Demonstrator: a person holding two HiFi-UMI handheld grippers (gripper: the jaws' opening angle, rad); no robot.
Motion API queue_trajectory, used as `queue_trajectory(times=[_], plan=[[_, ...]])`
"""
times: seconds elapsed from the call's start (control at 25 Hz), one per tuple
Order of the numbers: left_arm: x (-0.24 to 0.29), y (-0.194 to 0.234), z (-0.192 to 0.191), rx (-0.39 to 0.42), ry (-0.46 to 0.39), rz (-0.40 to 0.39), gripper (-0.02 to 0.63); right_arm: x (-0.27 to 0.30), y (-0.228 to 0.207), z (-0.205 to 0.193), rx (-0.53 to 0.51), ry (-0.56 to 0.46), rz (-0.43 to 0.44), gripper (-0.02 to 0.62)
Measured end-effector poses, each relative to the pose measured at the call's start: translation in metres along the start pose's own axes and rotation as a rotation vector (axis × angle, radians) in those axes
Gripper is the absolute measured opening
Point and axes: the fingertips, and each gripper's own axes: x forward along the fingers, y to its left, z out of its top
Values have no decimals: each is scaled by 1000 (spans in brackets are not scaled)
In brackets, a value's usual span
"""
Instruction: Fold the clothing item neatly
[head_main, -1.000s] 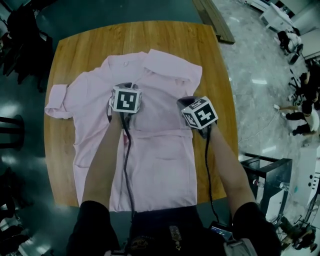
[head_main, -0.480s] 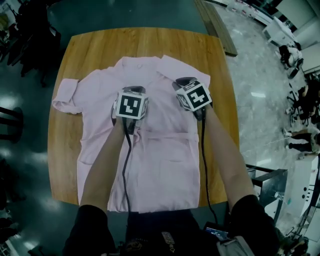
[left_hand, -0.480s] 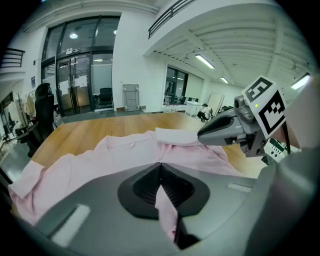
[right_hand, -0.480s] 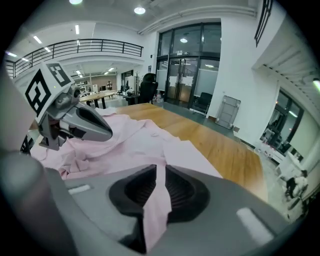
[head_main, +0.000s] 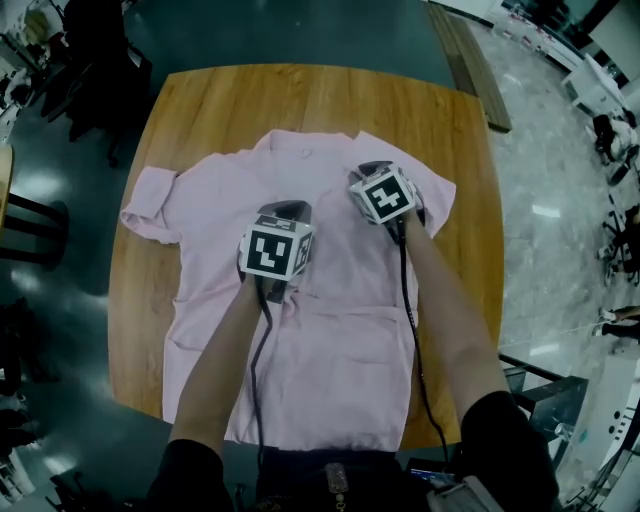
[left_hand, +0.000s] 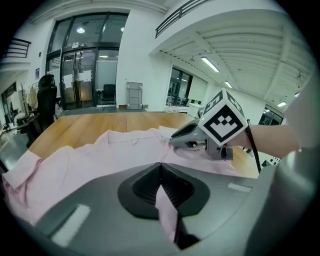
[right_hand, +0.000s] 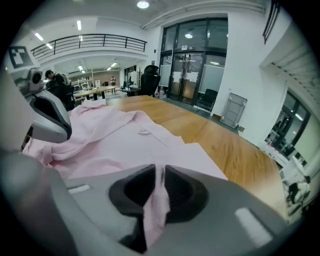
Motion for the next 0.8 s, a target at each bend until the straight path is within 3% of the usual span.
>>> queue_trajectory(times=[0.04, 0.08, 0.32, 0.52, 0.64, 0.8], plan=[[-3, 1, -2, -2, 2, -1, 8, -3, -1, 2, 30, -19, 11, 30], [-5, 3, -5, -3, 6, -1, 8, -8, -1, 5, 63, -46, 21, 17], [-29, 10, -22, -6, 23, -16, 8, -74, -1, 26, 239, -275, -8, 17], [-58, 7, -16, 23, -7, -65, 8, -156, 1, 27, 368, -381, -73, 15], [-69, 1, -19, 32, -18, -106, 8, -192, 12, 25, 393, -404, -84, 15], [-80, 12, -32, 36, -20, -122, 8, -204, 54, 53, 355, -430, -56, 15]])
